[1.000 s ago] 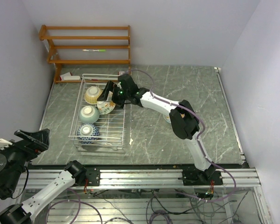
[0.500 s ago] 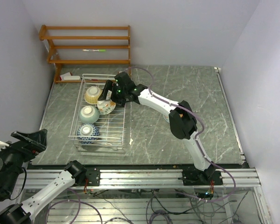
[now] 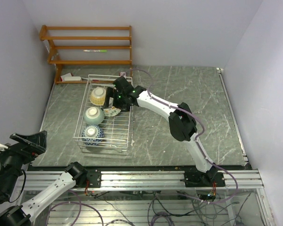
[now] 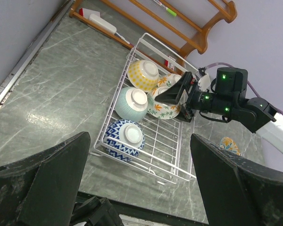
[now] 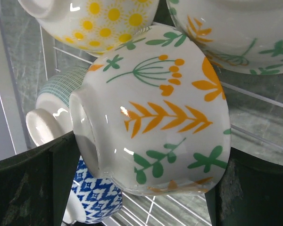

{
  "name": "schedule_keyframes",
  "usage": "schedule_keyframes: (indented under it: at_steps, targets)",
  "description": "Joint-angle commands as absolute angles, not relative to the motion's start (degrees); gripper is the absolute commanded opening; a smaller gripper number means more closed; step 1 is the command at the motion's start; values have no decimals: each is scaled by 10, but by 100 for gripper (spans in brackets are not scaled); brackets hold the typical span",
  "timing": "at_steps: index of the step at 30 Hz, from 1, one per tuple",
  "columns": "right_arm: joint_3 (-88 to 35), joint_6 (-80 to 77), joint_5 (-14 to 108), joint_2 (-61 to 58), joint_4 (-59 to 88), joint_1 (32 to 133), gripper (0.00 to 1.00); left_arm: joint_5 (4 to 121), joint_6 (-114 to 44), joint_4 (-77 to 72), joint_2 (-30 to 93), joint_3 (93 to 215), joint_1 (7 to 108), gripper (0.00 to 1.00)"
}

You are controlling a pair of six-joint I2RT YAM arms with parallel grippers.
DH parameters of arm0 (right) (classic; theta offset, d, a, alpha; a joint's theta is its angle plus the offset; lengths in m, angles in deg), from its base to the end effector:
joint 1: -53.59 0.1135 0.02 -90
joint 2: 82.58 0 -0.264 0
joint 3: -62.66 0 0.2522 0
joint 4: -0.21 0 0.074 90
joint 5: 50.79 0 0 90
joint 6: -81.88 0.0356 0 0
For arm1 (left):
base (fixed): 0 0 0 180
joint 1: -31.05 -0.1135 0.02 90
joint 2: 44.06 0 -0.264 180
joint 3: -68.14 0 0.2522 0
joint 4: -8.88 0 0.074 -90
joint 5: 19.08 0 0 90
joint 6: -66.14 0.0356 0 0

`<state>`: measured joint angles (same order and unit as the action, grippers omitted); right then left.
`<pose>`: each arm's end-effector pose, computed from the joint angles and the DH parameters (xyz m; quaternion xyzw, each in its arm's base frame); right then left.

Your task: Load the bowls into the dish rack

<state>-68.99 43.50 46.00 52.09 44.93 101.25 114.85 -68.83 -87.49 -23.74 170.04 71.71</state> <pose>0.3545 0.3953 0.2070 0.0108 0.9313 0.3100 0.1909 -0.0554 0.0802 0.4292 -0.2557 0.7256 -0.1672 0.6165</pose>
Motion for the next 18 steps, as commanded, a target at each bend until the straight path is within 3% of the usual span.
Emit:
schedule_keyframes:
  at_steps: [1, 18]
  targets:
    - [-717, 375, 404, 562, 570, 1011, 100, 1163, -694, -874, -244, 1701, 722, 99]
    - [-768, 269, 334, 604, 666, 1036, 100, 1164, -700, -880, -244, 1698, 723, 99]
